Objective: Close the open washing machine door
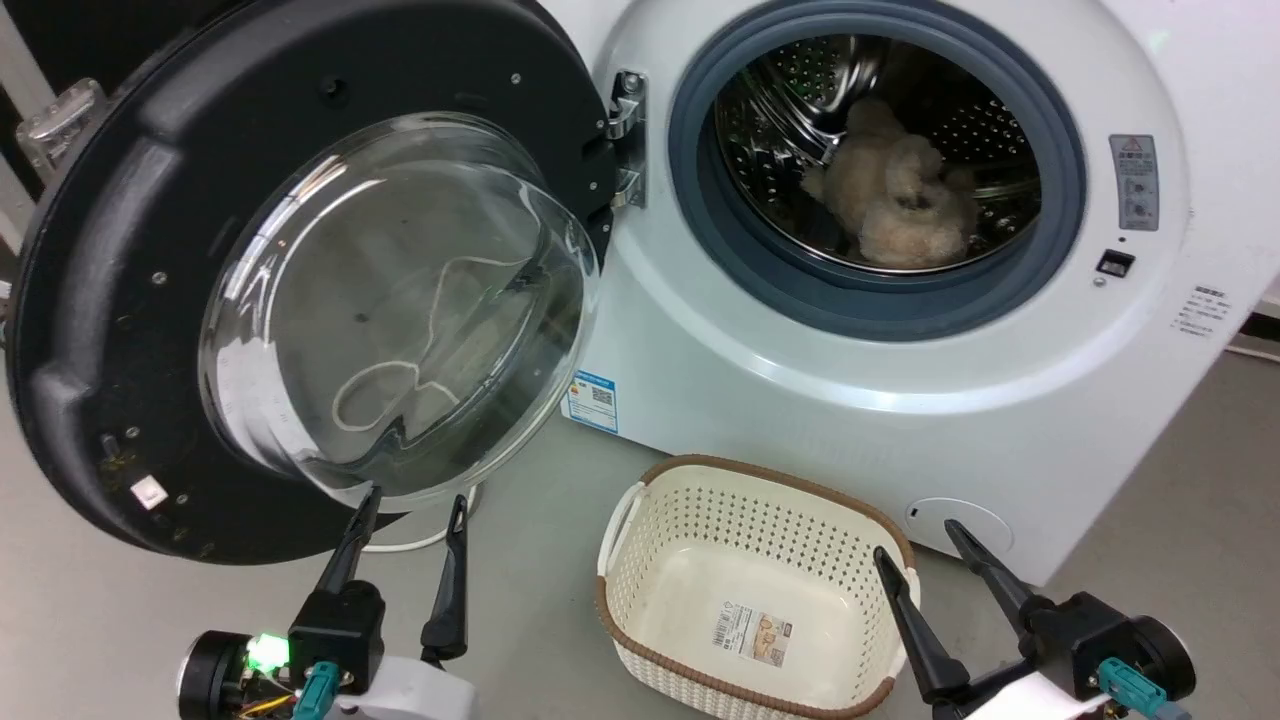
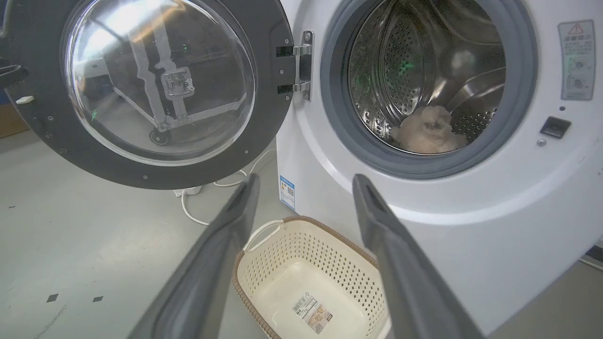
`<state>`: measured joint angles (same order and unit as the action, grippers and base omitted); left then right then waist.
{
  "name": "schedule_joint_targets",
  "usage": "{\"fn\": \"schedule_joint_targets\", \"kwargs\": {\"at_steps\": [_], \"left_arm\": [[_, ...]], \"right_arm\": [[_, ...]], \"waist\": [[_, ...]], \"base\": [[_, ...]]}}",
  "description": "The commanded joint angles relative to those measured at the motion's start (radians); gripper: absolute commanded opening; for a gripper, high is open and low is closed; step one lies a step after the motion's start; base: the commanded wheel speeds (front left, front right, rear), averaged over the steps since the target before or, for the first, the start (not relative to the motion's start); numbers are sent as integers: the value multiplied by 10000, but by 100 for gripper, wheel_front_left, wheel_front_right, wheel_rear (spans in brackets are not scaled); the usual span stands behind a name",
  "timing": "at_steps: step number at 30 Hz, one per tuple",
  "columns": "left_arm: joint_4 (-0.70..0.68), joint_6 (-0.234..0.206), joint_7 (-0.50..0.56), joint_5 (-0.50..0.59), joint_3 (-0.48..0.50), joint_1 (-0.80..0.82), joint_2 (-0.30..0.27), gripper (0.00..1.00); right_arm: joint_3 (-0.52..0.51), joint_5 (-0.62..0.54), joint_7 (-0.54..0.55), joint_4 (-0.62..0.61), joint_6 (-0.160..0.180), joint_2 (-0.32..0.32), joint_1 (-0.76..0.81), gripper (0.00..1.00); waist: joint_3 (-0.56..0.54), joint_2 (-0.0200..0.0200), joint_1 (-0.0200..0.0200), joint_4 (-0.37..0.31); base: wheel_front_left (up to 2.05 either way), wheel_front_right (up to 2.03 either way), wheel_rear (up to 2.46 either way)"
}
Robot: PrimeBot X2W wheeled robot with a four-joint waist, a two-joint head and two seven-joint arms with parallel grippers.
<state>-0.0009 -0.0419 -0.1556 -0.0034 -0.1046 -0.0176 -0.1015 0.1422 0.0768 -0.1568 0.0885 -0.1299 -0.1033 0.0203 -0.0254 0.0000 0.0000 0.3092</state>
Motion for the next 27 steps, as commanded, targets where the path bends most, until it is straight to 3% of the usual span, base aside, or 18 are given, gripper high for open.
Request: {"fn": "schedule_joint_targets", "kwargs": {"at_steps": [1, 23, 24, 27], "left_arm": [[19, -66, -110, -59, -3, -114, -57, 100], [362, -194, -612, -232, -221, -282, -146, 100], [496, -63, -675, -333, -305, -302, -153, 0], [615, 28, -737, -439, -327, -302, -154, 0]], "right_arm": [[66, 82, -100, 50, -5, -71, -34, 100], [543, 278, -601, 327, -7, -224, 126, 100], [599, 310, -663, 359, -7, -229, 164, 100], [637, 345, -725, 384, -7, -231, 222, 100]], "waist": [[-14, 0, 0, 61], [-63, 0, 0, 1040], [-71, 0, 0, 1158], [-82, 0, 0, 1278]], "base": [[0, 0, 0], [0, 0, 0], [0, 0, 0], [0, 0, 0]]}}
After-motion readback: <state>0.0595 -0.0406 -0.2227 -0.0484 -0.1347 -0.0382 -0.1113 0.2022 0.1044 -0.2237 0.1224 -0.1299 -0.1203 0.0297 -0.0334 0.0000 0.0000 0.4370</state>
